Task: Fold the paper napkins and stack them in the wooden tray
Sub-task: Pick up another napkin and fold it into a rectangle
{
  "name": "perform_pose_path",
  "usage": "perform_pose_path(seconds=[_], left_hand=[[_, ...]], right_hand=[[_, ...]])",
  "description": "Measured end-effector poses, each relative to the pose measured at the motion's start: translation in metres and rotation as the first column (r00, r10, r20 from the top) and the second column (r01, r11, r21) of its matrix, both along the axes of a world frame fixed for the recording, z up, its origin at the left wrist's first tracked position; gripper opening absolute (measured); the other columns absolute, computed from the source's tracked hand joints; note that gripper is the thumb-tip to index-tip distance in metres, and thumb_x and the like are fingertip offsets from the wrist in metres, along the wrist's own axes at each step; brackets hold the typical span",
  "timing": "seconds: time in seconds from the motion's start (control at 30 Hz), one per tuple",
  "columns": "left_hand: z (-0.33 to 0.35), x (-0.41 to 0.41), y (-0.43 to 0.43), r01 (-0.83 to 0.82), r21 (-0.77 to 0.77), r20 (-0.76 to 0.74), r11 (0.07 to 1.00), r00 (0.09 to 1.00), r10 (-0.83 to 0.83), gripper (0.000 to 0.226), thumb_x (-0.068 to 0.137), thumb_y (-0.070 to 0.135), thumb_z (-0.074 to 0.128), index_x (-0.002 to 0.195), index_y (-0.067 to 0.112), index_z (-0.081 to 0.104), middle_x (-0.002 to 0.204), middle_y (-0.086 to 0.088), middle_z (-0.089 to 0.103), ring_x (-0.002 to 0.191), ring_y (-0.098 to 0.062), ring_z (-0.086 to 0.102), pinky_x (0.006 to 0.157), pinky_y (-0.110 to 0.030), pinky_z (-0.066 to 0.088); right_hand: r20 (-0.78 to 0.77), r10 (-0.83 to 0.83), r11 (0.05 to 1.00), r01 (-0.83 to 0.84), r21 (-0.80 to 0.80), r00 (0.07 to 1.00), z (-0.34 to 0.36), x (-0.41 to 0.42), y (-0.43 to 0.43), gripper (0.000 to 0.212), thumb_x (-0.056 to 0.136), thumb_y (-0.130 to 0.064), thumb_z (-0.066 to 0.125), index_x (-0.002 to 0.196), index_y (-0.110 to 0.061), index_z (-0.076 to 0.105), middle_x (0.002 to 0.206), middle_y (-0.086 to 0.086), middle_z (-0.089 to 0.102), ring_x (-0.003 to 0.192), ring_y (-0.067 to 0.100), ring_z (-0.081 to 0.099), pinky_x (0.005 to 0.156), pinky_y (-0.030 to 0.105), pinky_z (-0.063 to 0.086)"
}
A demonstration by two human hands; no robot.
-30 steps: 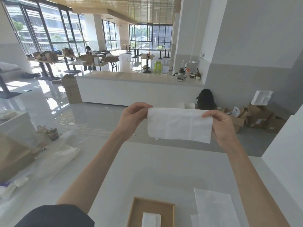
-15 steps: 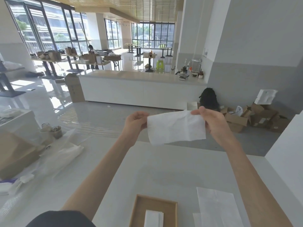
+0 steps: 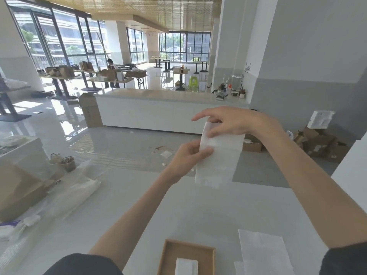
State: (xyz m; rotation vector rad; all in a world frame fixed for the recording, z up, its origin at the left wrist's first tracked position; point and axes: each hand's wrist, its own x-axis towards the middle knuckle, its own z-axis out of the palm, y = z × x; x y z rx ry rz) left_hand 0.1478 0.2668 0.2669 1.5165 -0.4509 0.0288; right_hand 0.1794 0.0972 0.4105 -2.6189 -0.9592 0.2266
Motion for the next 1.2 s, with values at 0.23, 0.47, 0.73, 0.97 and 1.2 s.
perform_pose_path(seconds=[0.23,0.47,0.73,0.97,1.2], left_hand=[[0.002,-0.004,-0.004,-0.173,-0.197,-0.063,0.965,0.984,0.164,0.011,0.096,0.022,0.068,0.1,0.024,0.078,0.1,0.001,0.08,0.088,-0.012,0.075,0.068,-0.024,0.056],[-0.007,-0.006,0.006,-0.167,-0.133,-0.106,0.977,0.982,0.154,0.011,0.099,0.018,0.065,0.108,0.019,0.071,0.101,-0.001,0.079,0.089,-0.014,0.074,0.065,-0.024,0.056],[-0.006,0.001,0.013,-0.305,-0.042,-0.132,0.951,0.946,0.297,0.025,0.1,0.028,0.061,0.087,0.011,0.075,0.08,0.001,0.076,0.075,-0.014,0.072,0.075,-0.039,0.062],[-0.001,0.005,0.014,-0.294,0.0,0.014,0.956,0.956,0.294,0.051,0.091,0.01,0.071,0.129,0.039,0.053,0.084,-0.001,0.077,0.074,-0.018,0.074,0.067,-0.031,0.06],[0.006,0.011,0.012,-0.417,0.176,0.14,0.892,0.907,0.397,0.024,0.089,0.008,0.072,0.095,0.031,0.072,0.089,0.002,0.073,0.078,-0.017,0.073,0.081,-0.035,0.059]], right_hand=[[-0.229,-0.269,0.617,0.35,0.705,0.935,-0.051,0.005,-0.036,0.067,0.082,-0.074,0.061,0.139,-0.04,0.051,0.118,-0.016,0.071,0.109,-0.004,0.064,0.091,0.027,0.052],[-0.606,0.06,0.267,0.572,0.775,0.793,-0.142,-0.007,-0.023,0.042,0.086,-0.034,0.074,0.123,-0.014,0.068,0.104,-0.002,0.079,0.093,0.016,0.075,0.074,0.026,0.059],[-0.37,-0.111,0.258,0.386,0.886,0.923,-0.15,-0.001,-0.018,0.053,0.091,-0.013,0.073,0.138,-0.029,0.055,0.094,0.006,0.079,0.087,0.015,0.074,0.077,0.024,0.059],[-0.196,-0.251,0.315,0.271,0.909,0.948,-0.148,0.003,-0.026,0.02,0.091,-0.009,0.074,0.104,-0.025,0.074,0.072,-0.016,0.067,0.069,-0.001,0.06,0.069,0.01,0.045],[-0.143,-0.261,0.422,0.246,0.873,0.955,-0.14,0.002,-0.031,0.024,0.086,-0.008,0.078,0.097,-0.029,0.076,0.085,-0.007,0.076,0.078,0.001,0.065,0.074,0.011,0.05]])
